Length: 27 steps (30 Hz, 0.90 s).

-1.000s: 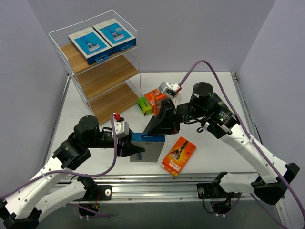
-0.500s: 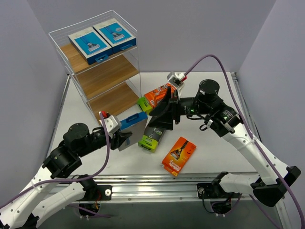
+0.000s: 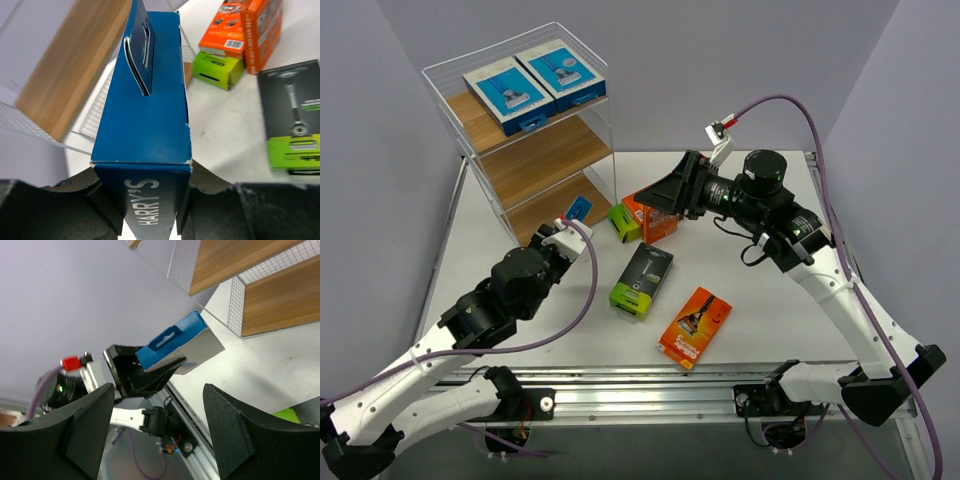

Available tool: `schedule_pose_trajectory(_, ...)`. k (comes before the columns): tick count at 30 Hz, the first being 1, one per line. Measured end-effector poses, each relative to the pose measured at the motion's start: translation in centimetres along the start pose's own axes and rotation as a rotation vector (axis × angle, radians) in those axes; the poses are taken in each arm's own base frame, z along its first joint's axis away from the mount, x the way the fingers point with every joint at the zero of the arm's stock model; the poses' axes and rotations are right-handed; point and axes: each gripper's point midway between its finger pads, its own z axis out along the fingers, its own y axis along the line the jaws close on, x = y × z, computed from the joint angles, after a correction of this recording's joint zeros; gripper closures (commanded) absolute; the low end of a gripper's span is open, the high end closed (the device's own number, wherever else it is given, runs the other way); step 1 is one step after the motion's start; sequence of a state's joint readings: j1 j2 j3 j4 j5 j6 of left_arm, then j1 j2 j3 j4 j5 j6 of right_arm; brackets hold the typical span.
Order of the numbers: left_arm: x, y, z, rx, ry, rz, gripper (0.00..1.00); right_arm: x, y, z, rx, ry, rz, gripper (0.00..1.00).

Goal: Place and organize the shaving razors onto the shelf
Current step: Pass the shaving razor from the left arm to the right

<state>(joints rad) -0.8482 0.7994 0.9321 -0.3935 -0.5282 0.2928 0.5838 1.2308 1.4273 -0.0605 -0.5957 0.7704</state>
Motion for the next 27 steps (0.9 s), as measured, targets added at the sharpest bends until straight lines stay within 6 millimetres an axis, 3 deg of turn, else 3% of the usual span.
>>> schedule_pose_trajectory(4,-1.5,-0.2,-0.1,-0.050,-0.031,0.124,0.98,-0.3,-1.0,0.8,0.056,-0.011,0.102,0.30)
schedule_pose_trajectory(10,-7.0,-1.0,-1.5,-0.157,-0.196,0.264,0.98,-0.7,-1.9,1.8,0.116,-0.017,0.178,0.26)
schedule_pose_trajectory(12,-7.9,-1.6,-1.8,-0.194,-0.226,0.324,0.98,-1.0,-1.9,2.0,0.125,-0.024,0.193,0.26)
schedule_pose_trajectory(19,-7.9,-3.8,-0.9,-0.319,-0.206,0.580,0.98,-0.8,-0.5,2.3,0.102,-0.026,0.229,0.26)
schedule_pose_trajectory(27,-9.1,-3.5,-1.2,-0.449,-0.191,0.679,0.98,0.6,-0.7,2.3,0.109,-0.009,0.259,0.29)
